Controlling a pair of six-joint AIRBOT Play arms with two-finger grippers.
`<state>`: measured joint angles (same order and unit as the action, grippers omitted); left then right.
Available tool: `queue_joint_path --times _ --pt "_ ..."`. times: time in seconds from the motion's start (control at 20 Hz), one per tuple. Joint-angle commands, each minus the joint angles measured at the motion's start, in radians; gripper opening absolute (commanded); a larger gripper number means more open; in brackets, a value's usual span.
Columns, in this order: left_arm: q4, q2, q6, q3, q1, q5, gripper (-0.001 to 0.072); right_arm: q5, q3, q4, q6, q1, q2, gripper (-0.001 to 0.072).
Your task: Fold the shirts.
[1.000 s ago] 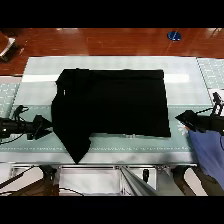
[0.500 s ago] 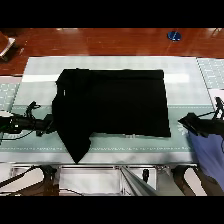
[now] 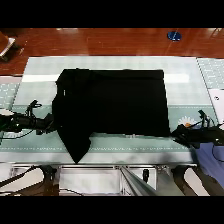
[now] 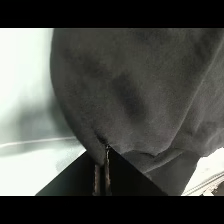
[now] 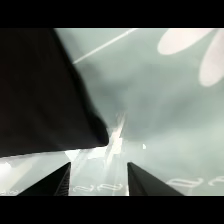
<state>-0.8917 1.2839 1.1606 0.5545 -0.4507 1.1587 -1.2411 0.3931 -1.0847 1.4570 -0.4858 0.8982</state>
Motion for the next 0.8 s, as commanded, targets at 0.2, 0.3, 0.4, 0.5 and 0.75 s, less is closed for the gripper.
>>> queue_joint_path --times 0.2,0.3,0.4,0.5,0.75 --pt "0.003 0.000 -0.015 0.001 0.001 0.001 0.0016 0.210 0.000 0.134 0.003 0.131 0.148 0.0412" --pt "0.003 0.000 -0.015 0.001 0.001 0.001 0.0016 0.254 0.037 0.177 0.004 0.156 0.183 0.0412" --pt "0.003 0.000 -0.015 0.001 0.001 -0.002 0.0016 0.259 0.090 0.198 0.004 0.196 0.228 0.0372" --pt "0.027 0.000 -0.015 0.002 0.000 -0.006 0.0016 0.244 0.145 0.226 -0.038 0.250 0.267 0.0023" --pt "0.484 -0.133 -0.099 0.167 0.000 0.026 0.0016 0.072 0.546 0.282 -0.099 0.296 0.245 0.0018"
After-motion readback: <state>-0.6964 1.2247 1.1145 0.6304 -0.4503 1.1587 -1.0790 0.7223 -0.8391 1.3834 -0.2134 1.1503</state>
